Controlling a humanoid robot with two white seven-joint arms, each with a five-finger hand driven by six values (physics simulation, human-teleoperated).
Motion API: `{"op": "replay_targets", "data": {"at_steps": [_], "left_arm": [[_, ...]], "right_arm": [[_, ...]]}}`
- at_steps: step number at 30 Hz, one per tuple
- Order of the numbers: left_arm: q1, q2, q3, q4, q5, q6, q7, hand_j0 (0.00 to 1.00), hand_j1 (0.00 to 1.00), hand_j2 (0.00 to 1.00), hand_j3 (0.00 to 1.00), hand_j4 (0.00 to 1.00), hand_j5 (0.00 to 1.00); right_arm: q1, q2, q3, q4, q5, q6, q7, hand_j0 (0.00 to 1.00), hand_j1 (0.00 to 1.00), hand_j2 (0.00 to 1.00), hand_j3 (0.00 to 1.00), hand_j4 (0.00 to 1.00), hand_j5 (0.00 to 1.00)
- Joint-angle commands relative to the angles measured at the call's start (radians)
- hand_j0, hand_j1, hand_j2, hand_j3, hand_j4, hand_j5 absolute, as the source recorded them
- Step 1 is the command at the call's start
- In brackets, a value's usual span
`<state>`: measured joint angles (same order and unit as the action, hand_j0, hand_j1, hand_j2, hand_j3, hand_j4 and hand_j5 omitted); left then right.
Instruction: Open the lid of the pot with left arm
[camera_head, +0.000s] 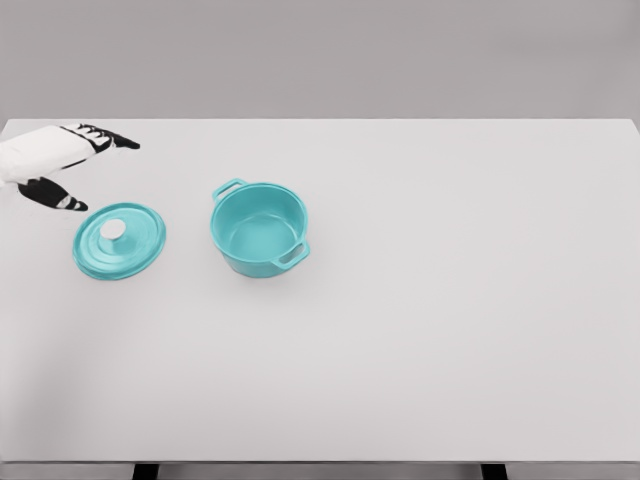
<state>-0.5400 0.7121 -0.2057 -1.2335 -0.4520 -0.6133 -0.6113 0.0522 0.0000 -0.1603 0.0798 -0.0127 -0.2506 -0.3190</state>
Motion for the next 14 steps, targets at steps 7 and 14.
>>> {"op": "replay_targets", "data": {"at_steps": [7, 14], "left_arm": [[0.0, -0.066, 0.035, -0.003, 0.007, 0.002, 0.0, 1.0, 1.0, 1.0, 1.0, 1.0, 1.0], [0.002, -0.066, 0.035, -0.008, 0.009, 0.002, 0.0, 1.0, 1.0, 1.0, 1.0, 1.0, 1.0]], "right_arm": [[0.0, 0.0, 0.001, 0.0, -0.001, -0.001, 0.0, 1.0, 1.0, 1.0, 1.0, 1.0, 1.0], [0.0, 0.0, 0.001, 0.0, -0.001, -0.001, 0.0, 1.0, 1.0, 1.0, 1.0, 1.0, 1.0]]}}
